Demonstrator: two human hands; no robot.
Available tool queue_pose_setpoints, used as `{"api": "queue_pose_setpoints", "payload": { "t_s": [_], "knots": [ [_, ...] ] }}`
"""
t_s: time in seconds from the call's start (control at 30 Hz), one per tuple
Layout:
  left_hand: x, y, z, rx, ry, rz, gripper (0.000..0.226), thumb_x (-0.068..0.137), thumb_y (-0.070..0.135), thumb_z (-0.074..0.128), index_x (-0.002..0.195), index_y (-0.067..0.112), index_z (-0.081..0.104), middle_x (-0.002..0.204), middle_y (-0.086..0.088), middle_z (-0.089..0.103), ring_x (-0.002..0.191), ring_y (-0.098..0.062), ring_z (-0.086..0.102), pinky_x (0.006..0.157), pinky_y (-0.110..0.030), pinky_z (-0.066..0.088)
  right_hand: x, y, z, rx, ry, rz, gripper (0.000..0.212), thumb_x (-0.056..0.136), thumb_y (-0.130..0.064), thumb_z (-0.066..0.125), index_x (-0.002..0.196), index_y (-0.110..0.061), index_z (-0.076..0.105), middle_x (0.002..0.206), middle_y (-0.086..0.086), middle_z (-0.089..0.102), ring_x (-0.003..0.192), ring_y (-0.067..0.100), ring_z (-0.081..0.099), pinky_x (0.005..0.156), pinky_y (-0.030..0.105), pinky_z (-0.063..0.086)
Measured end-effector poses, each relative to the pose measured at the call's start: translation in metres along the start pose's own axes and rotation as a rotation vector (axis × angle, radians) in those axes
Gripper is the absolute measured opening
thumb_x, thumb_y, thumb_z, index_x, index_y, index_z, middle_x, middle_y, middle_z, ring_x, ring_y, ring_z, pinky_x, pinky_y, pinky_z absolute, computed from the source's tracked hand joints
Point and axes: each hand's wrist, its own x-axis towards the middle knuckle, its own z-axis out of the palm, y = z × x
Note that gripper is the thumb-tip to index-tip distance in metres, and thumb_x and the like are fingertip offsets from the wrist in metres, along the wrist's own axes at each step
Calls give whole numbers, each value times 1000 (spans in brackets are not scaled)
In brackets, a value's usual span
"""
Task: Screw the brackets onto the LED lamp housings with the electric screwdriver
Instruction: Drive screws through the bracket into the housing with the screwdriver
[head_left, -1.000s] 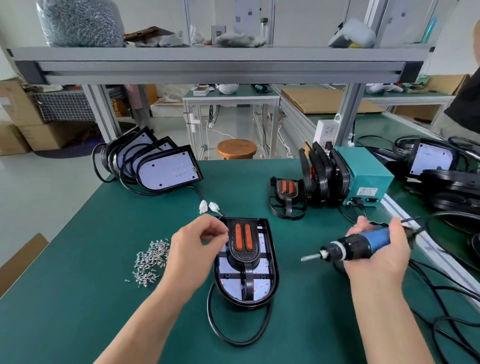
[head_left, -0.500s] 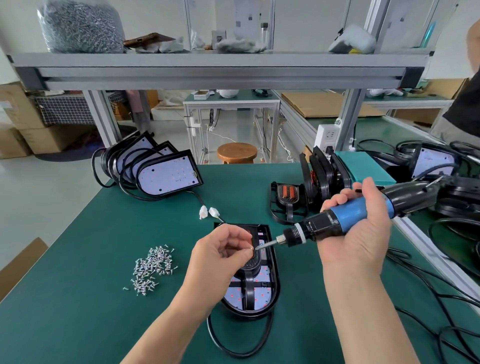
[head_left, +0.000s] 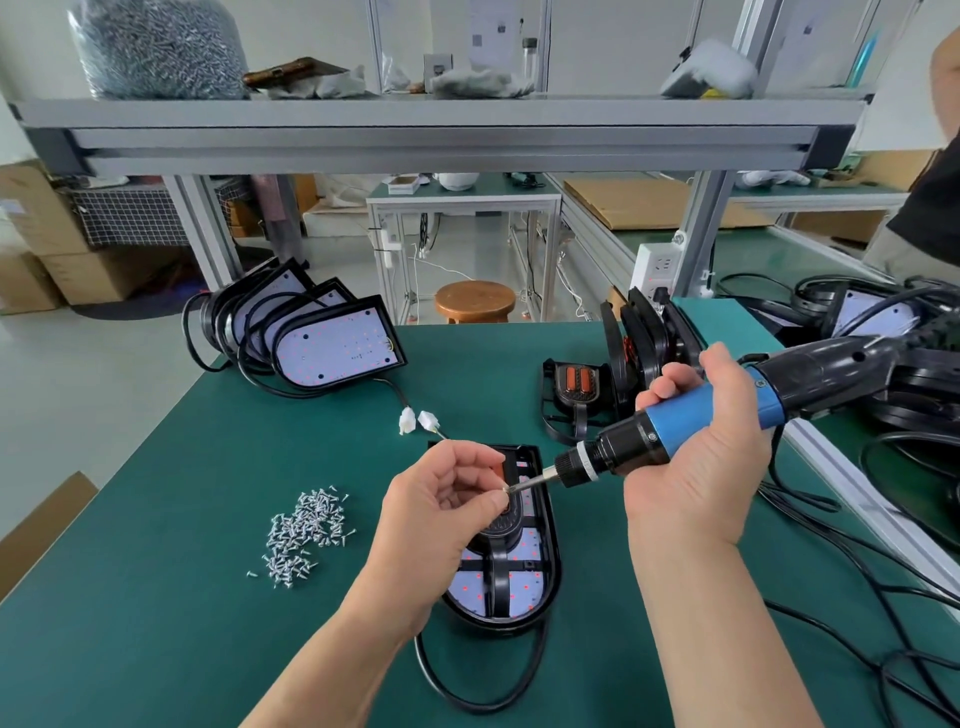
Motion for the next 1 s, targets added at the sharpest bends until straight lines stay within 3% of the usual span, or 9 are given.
{"api": "queue_pose_setpoints", "payload": {
  "t_s": [0.63,1.0],
  "knots": [
    [-1,-4,1,1,4,12,45,82,-13,71,93,30,75,82,1,72,80,-10,65,78,-18,53,0,4,-7,49,22,-18,16,95,-18,66,98,-8,54,71,1,60,58,13,52,59,23,47],
    [-8,-13,4,244,78,130,48,84,-6,72,98,41,71,87,9,71,87,-12,67,87,-28,54,5,18,-14,45,2,-65,15,93,-18,70,99,-15,57,71,0,63,61,14,56,62,24,50]
  ]
}}
